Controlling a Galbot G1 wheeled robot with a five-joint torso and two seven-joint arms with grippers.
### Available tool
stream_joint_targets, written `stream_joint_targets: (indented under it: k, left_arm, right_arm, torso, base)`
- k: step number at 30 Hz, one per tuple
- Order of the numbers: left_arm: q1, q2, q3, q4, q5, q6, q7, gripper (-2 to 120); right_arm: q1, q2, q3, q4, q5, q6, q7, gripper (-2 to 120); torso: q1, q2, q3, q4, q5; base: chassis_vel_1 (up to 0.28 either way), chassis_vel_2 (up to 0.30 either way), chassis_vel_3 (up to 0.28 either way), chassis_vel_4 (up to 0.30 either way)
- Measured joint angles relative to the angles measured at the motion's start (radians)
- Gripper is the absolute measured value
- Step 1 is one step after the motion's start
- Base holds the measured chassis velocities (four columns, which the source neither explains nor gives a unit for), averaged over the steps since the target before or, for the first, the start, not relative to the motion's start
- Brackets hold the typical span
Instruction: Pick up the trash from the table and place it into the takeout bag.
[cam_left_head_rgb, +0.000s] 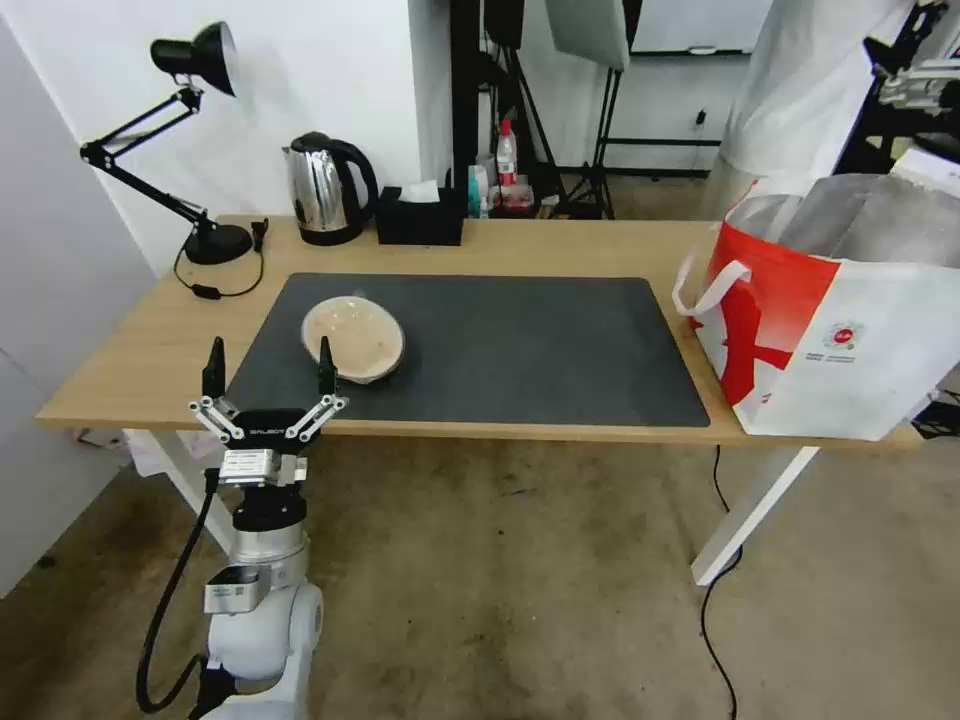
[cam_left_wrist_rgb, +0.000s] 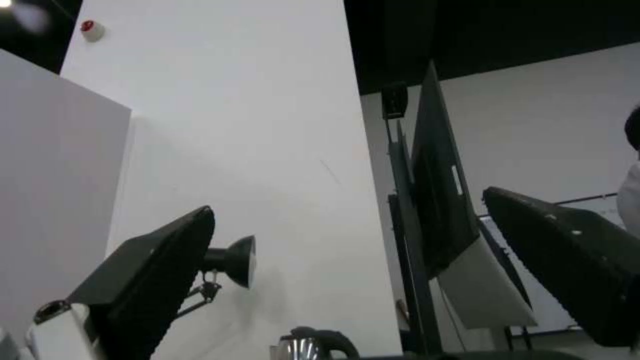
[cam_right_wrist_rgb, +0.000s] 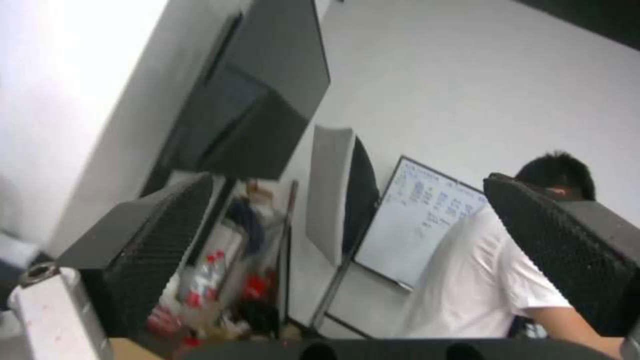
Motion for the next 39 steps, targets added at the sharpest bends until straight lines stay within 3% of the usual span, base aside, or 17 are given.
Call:
stream_joint_targets:
  k: [5, 9, 11, 13, 14, 17, 19, 22, 26, 39]
  left_arm:
    - [0.0, 0.003, -0.007, -0.009, -0.008, 0.002, 0.0, 100]
    - [0.0, 0.009, -0.015, -0.015, -0.011, 0.003, 0.0, 100]
    - [0.0, 0.01, -0.017, -0.017, -0.012, 0.004, 0.0, 100]
    - [0.0, 0.012, -0.019, -0.021, -0.014, 0.005, 0.0, 100]
    - [0.0, 0.012, -0.019, -0.021, -0.014, 0.005, 0.0, 100]
    - [0.0, 0.013, -0.019, -0.025, -0.015, 0.007, 0.0, 100]
    - [0.001, 0.013, -0.019, -0.027, -0.016, 0.007, 0.0, 100]
    - [0.002, 0.013, -0.019, -0.029, -0.017, 0.008, 0.0, 100]
    - [0.001, 0.015, -0.017, -0.029, -0.018, 0.009, 0.0, 100]
    - [-0.004, 0.012, -0.001, -0.023, -0.019, 0.013, 0.0, 100]
  right_arm:
    - [-0.153, 0.091, 0.092, 0.116, 0.013, 0.11, 0.088, 100]
    - [-0.304, 0.236, 0.149, 0.255, -0.011, 0.196, 0.161, 100]
    - [-0.331, 0.271, 0.149, 0.28, -0.027, 0.218, 0.176, 100]
    - [-0.386, 0.354, 0.13, 0.333, -0.082, 0.269, 0.202, 100]
    - [-0.386, 0.354, 0.13, 0.333, -0.082, 0.269, 0.202, 100]
    - [-0.471, 0.475, 0.071, 0.374, -0.193, 0.343, 0.199, 100]
    - [-0.497, 0.51, 0.045, 0.38, -0.238, 0.371, 0.194, 100]
    - [-0.561, 0.618, -0.043, 0.375, -0.375, 0.504, 0.19, 100]
    - [-0.596, 0.687, -0.085, 0.352, -0.468, 0.61, 0.191, 100]
    - [-0.741, 0.821, -0.139, 0.246, -0.687, 0.864, 0.22, 100]
  torso:
    - [0.0, 0.0, 0.0, 0.0002, -0.0001]
    - [0.0, 0.0, 0.0, -0.0001, 0.0]
    - [0.0, 0.0, 0.0, 0.0, 0.0001]
    - [0.0, 0.0, 0.0, 0.0001, -0.0005]
    - [0.0, 0.0, 0.0, 0.0001, -0.0005]
    - [0.0, 0.0, 0.0, 0.0, -0.0002]
    - [0.0, 0.0, 0.0, 0.0, 0.0]
    - [0.0, 0.0, 0.0, 0.0001, -0.0002]
    - [0.0, 0.0, 0.0, 0.0001, -0.0001]
    - [0.0, 0.0, 0.0, 0.0, 0.0001]
  base:
    - [0.0, 0.0, 0.0, 0.0]
    - [0.0, 0.0, 0.0, 0.0]
    - [0.0, 0.0, 0.0, 0.0]
    - [0.0, 0.0, 0.0, 0.0]
    - [0.0, 0.0, 0.0, 0.0]
    - [0.0, 0.0, 0.0, 0.0]
    - [0.0, 0.0, 0.0, 0.0]
    - [0.0, 0.0, 0.0, 0.0]
    - [0.0, 0.0, 0.0, 0.0]
    - [0.0, 0.0, 0.0, 0.0]
